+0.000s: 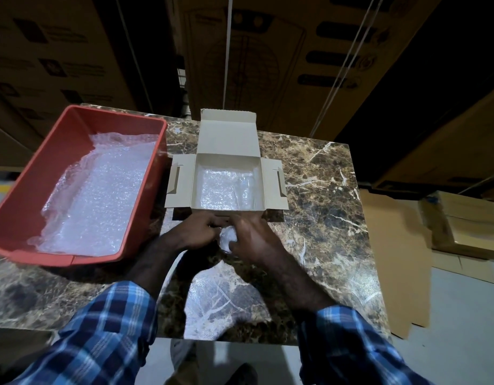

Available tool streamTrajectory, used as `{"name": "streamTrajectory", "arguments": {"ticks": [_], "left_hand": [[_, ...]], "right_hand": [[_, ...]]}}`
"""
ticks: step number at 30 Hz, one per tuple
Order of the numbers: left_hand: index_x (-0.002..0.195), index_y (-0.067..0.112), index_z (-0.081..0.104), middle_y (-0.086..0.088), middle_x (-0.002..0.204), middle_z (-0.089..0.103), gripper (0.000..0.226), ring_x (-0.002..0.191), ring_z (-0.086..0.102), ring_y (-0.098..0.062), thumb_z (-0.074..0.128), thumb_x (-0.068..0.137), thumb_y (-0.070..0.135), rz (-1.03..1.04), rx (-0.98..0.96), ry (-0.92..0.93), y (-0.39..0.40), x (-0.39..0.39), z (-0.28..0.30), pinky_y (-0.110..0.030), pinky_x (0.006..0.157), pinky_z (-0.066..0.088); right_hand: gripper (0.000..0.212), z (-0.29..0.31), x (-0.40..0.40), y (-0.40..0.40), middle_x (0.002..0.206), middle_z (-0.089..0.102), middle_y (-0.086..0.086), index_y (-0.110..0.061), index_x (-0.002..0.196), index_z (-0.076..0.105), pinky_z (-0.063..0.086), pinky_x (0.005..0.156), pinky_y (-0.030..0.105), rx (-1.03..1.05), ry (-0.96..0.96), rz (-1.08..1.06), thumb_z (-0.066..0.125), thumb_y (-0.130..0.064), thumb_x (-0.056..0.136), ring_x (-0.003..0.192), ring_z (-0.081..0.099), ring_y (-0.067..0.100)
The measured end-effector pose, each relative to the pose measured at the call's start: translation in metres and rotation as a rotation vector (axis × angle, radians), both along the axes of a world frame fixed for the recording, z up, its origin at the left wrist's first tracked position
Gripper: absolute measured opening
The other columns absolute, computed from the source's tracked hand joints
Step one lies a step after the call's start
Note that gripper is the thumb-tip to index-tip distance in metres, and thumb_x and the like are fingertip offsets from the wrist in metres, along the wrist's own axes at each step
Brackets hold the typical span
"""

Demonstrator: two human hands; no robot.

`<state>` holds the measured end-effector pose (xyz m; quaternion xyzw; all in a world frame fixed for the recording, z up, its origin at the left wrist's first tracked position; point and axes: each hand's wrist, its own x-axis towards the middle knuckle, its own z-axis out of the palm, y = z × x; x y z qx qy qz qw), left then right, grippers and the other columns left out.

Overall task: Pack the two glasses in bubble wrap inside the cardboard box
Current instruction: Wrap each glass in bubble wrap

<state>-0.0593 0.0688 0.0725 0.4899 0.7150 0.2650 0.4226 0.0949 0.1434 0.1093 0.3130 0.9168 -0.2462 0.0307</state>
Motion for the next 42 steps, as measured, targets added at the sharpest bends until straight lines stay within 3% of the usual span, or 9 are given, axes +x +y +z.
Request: {"name": "streamTrajectory", "arguments": {"ticks": [4,8,15,18,21,25,28,34,42], "left_hand": [[0.096,0.026,0.076,0.013,0.104,0.07,0.02,0.103,0.065,-0.007,0.063,0.087,0.015,0.012,-0.057,-0.019,-0.002,-0.003,-0.001,-0.015,0.09,0.048],[0.089,0.045,0.069,0.01,0.091,0.072,0.037,0.084,0.069,-0.007,0.068,0.087,0.009,0.008,-0.022,-0.006,-0.004,-0.003,0.0,-0.019,0.08,0.051],[0.121,0.03,0.071,0.008,0.102,0.075,0.041,0.087,0.069,-0.009,0.067,0.085,0.011,-0.037,0.06,0.072,-0.018,0.005,-0.001,-0.021,0.08,0.055],[0.129,0.034,0.066,0.009,0.091,0.075,0.047,0.081,0.07,-0.006,0.063,0.082,0.025,-0.023,0.051,0.078,-0.023,0.008,-0.007,-0.023,0.08,0.055],[0.128,0.036,0.066,0.021,0.084,0.072,0.044,0.076,0.067,-0.001,0.066,0.086,0.022,-0.016,0.041,0.075,-0.022,0.007,-0.01,-0.02,0.079,0.053],[0.117,0.064,0.057,0.008,0.099,0.074,0.043,0.086,0.069,-0.005,0.062,0.078,0.046,-0.023,0.026,0.037,-0.022,0.005,-0.009,-0.03,0.086,0.057],[0.099,0.08,0.052,0.007,0.094,0.075,0.049,0.083,0.071,-0.003,0.069,0.087,0.036,0.018,0.015,-0.004,-0.024,0.005,-0.008,-0.026,0.087,0.056],[0.086,0.075,0.061,0.019,0.085,0.073,0.052,0.081,0.067,0.004,0.07,0.094,0.024,0.074,-0.037,-0.113,-0.023,0.008,-0.011,-0.017,0.08,0.049],[0.105,0.051,0.065,0.011,0.104,0.075,0.028,0.097,0.068,0.0,0.066,0.096,0.024,0.032,-0.068,-0.182,-0.022,0.006,-0.009,-0.013,0.086,0.047]], "right_hand": [[0.048,-0.01,0.005,-0.012,0.119,0.059,0.014,-0.006,0.128,0.048,0.049,0.076,0.036,0.06,0.142,-0.015,0.069,-0.004,0.085,0.104,0.058,0.029],[0.054,-0.021,0.012,-0.022,0.117,0.062,0.014,-0.003,0.129,0.053,0.051,0.081,0.039,0.108,0.225,-0.041,0.071,0.006,0.079,0.104,0.057,0.029],[0.012,-0.004,0.017,-0.007,0.099,0.062,0.002,-0.021,0.088,0.064,0.043,0.067,0.026,-0.186,0.185,-0.154,0.073,-0.023,0.081,0.086,0.059,0.014],[0.018,0.0,0.017,-0.004,0.093,0.058,0.004,-0.027,0.073,0.06,0.034,0.058,0.015,-0.223,0.219,-0.198,0.072,-0.036,0.083,0.075,0.05,0.003],[0.021,-0.001,0.013,-0.007,0.097,0.053,0.002,-0.02,0.088,0.052,0.033,0.051,0.011,-0.166,0.178,-0.207,0.073,-0.025,0.087,0.074,0.05,0.006],[0.05,-0.004,0.008,-0.009,0.116,0.059,0.006,-0.015,0.118,0.05,0.05,0.073,0.033,-0.069,0.046,-0.241,0.072,-0.043,0.083,0.102,0.059,0.026],[0.055,-0.003,0.008,-0.007,0.121,0.061,0.014,-0.011,0.122,0.055,0.052,0.082,0.037,-0.055,-0.081,-0.226,0.07,-0.049,0.085,0.109,0.061,0.032],[0.038,-0.011,0.018,-0.015,0.108,0.064,0.017,-0.005,0.119,0.055,0.046,0.071,0.036,0.089,0.117,-0.067,0.06,-0.034,0.095,0.095,0.062,0.034],[0.025,-0.045,0.039,-0.032,0.096,0.062,0.009,-0.004,0.111,0.059,0.049,0.069,0.034,0.189,0.427,-0.145,0.059,-0.022,0.094,0.085,0.058,0.025]]}}
